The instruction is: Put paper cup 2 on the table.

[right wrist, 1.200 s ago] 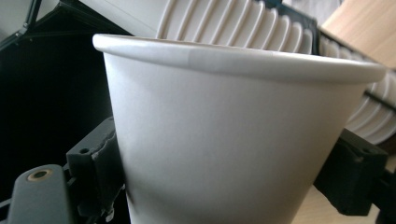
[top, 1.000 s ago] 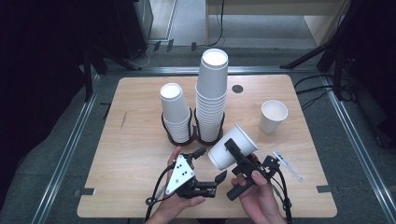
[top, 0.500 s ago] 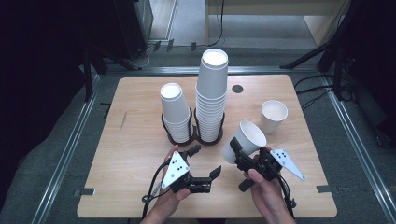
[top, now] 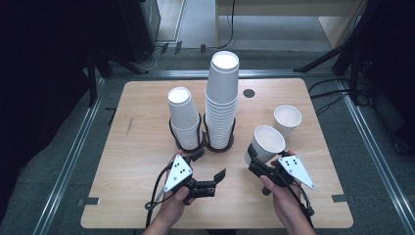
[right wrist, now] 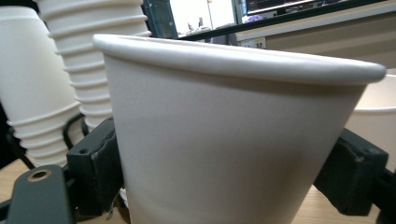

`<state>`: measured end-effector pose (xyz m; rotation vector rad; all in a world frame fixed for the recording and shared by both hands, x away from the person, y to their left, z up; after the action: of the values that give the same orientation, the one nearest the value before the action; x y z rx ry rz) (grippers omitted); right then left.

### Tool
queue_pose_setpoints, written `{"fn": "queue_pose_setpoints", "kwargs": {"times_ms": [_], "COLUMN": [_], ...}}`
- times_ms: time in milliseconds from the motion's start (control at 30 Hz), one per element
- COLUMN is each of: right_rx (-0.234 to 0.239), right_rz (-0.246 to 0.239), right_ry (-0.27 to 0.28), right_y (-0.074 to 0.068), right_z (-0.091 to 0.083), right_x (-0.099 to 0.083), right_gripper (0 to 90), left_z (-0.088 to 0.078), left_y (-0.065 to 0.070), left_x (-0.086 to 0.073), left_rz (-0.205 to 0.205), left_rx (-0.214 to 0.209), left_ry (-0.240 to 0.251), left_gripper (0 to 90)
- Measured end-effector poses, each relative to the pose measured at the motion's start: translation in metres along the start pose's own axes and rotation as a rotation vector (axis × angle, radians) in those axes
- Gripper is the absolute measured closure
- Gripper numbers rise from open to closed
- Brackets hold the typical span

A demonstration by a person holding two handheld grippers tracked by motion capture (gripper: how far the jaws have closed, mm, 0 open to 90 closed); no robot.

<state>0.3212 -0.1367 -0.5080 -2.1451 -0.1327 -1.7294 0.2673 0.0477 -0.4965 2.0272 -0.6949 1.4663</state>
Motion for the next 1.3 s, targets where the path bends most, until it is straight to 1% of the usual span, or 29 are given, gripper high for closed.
{"fn": "queue_pose_setpoints", "kwargs": {"times_ms": [133,200,233,367,400,500,600,667,800,833,900,1067,1167,1233,1267,1300], "right_rx": [-0.020,-0.031,-0.038,-0.044,-0.045,-0.051,-0.074,-0.078,-0.066,-0.067,-0.069,-0.092,-0.107,-0.121,-0.121,-0.118], "right_rz": [-0.028,-0.051,-0.055,-0.059,-0.071,-0.082,-0.083,-0.082,-0.098,-0.102,-0.104,-0.126,-0.130,-0.141,-0.149,-0.155], "right_ry": [0.001,0.004,0.003,0.004,0.007,0.006,0.000,-0.004,0.010,0.012,0.010,-0.004,0.005,0.015,0.019,0.018], "right_y": [0.006,0.010,0.012,0.018,0.020,0.024,0.029,0.033,0.035,0.035,0.037,0.045,0.051,0.056,0.057,0.057], "right_z": [0.002,0.003,0.004,0.005,0.006,0.007,0.008,0.009,0.010,0.010,0.011,0.014,0.014,0.015,0.015,0.015], "right_x": [-0.001,-0.002,-0.002,-0.003,-0.003,-0.004,-0.006,-0.007,-0.007,-0.008,-0.009,-0.013,-0.014,-0.013,-0.014,-0.014], "right_gripper": [14.4,14.4,14.5,14.5,14.5,14.5,14.4,14.4,14.4,14.4,14.4,14.4,14.3,14.3,14.2,14.2], "left_z": [0.000,0.002,0.002,0.003,0.003,0.002,0.002,0.002,-0.001,-0.001,-0.003,-0.008,-0.011,-0.013,-0.014,-0.014], "left_y": [-0.004,-0.009,-0.010,-0.016,-0.018,-0.022,-0.027,-0.031,-0.039,-0.042,-0.047,-0.058,-0.065,-0.069,-0.072,-0.074], "left_x": [-0.001,-0.003,-0.004,-0.007,-0.007,-0.009,-0.011,-0.012,-0.015,-0.016,-0.018,-0.023,-0.027,-0.029,-0.031,-0.032], "left_rz": [-0.006,-0.019,-0.024,-0.037,-0.036,-0.043,-0.047,-0.053,-0.057,-0.059,-0.064,-0.068,-0.072,-0.086,-0.087,-0.098], "left_rx": [0.012,0.028,0.033,0.049,0.053,0.063,0.077,0.084,0.105,0.114,0.118,0.151,0.168,0.174,0.177,0.181], "left_ry": [-0.010,-0.027,-0.035,-0.048,-0.051,-0.057,-0.064,-0.067,-0.074,-0.076,-0.081,-0.092,-0.100,-0.104,-0.109,-0.110], "left_gripper": [9.2,9.2,9.2,9.2,9.2,9.2,9.2,9.2,9.2,9.2,9.2,9.2,9.2,9.2,9.2,9.2]}}
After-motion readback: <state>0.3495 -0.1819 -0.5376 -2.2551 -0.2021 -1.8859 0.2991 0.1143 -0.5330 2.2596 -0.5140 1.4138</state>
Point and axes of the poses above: each handheld gripper's, and its own axes: z roughly forward along the jaws, x roughly out of its top, y roughly to its right, the point moved 8 cm from there along z, roughly forward along the jaws, and after that the axes turned 7 degrees about -y, right-handed, at the moved point
